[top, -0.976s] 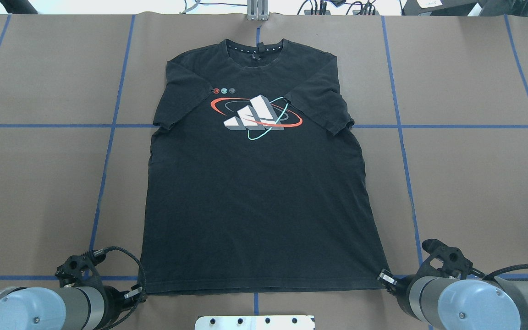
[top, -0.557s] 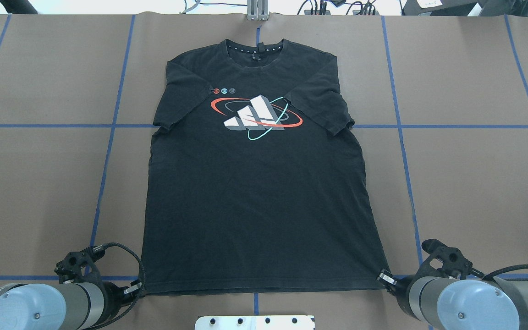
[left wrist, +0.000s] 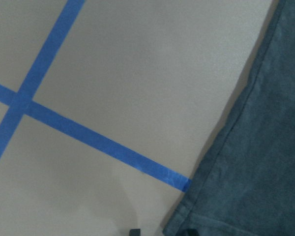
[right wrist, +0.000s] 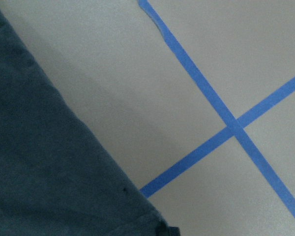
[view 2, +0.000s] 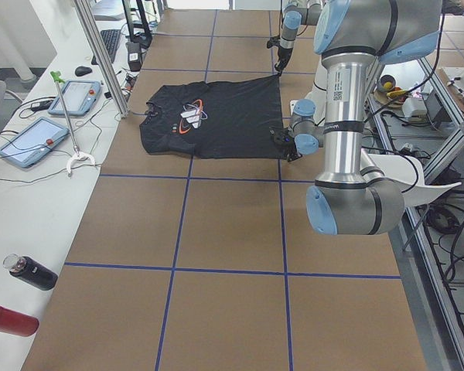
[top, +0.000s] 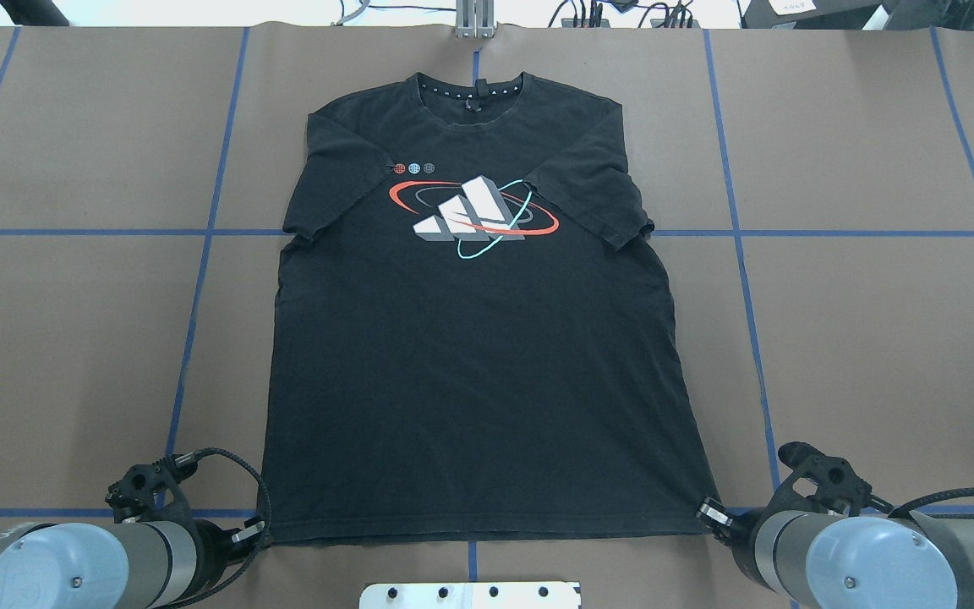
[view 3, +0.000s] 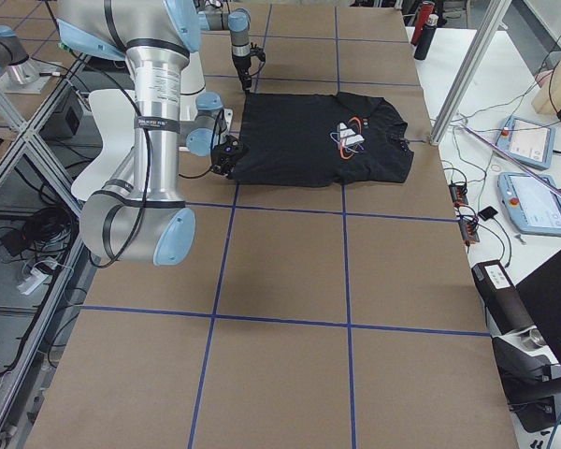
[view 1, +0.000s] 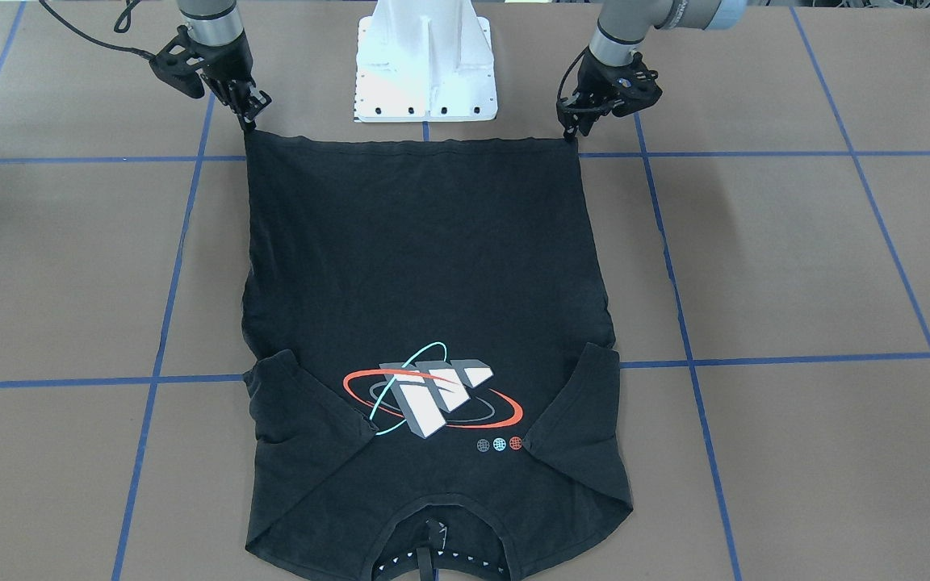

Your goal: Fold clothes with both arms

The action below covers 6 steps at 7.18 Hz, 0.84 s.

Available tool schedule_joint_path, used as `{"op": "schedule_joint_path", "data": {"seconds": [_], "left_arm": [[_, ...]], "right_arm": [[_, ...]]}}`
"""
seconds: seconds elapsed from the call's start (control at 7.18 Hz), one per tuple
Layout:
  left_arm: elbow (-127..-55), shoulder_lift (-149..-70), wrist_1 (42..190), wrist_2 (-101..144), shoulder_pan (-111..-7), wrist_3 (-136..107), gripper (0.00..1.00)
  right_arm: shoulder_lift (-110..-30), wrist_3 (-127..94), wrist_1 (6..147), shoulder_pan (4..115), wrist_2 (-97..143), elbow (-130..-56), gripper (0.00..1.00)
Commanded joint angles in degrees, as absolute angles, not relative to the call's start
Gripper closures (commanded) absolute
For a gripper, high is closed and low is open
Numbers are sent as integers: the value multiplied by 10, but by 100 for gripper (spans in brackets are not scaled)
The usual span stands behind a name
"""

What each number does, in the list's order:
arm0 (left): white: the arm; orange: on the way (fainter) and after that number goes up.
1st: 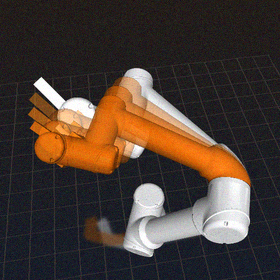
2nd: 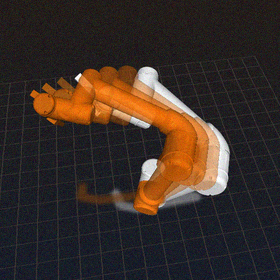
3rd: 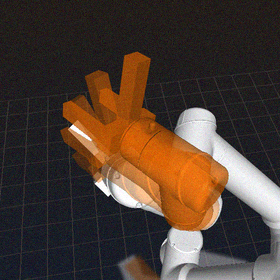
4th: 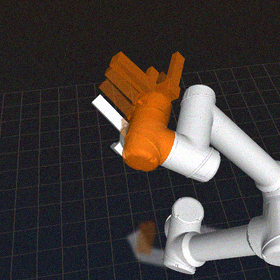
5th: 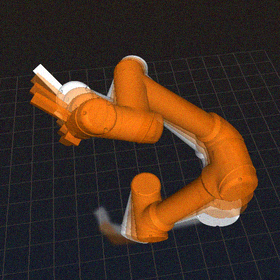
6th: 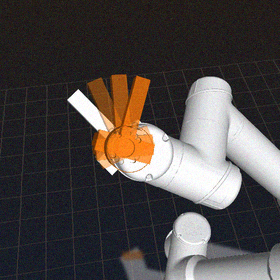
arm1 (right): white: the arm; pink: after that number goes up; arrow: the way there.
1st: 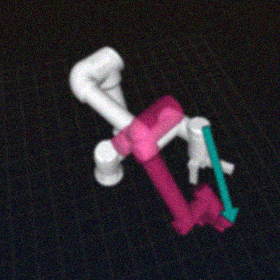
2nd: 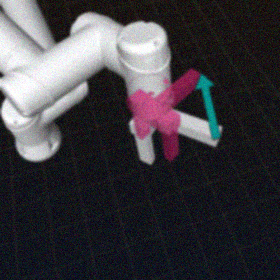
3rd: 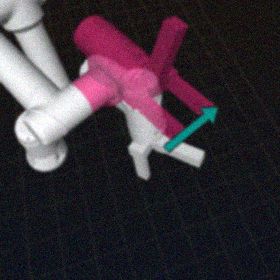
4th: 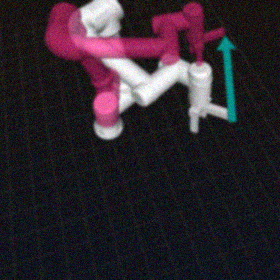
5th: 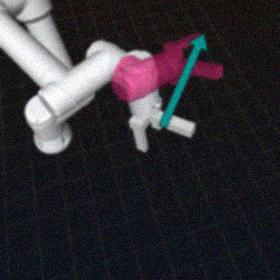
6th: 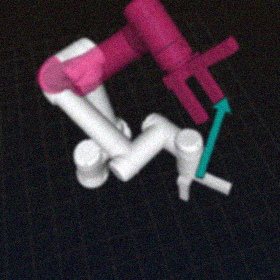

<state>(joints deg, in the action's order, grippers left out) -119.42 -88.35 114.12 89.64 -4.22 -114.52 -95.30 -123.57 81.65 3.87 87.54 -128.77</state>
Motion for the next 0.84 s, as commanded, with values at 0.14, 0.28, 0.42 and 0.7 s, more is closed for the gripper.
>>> {"op": "schedule_joint_path", "data": {"seconds": [0.14,0.28,0.42,0.7], "left_arm": [[-1192,-888,1142,896,-43,-1145,58],[-1191,-888,1142,895,-42,-1145,58],[-1187,-888,1143,895,-43,-1145,59],[-1187,-888,1143,895,-44,-1146,100]], "right_arm": [[-953,-1236,817,39,875,-1288,100],[-953,-1236,817,39,875,-1288,100],[-954,-1236,817,39,875,-1288,100],[-954,-1236,817,39,875,-1288,100]]}}
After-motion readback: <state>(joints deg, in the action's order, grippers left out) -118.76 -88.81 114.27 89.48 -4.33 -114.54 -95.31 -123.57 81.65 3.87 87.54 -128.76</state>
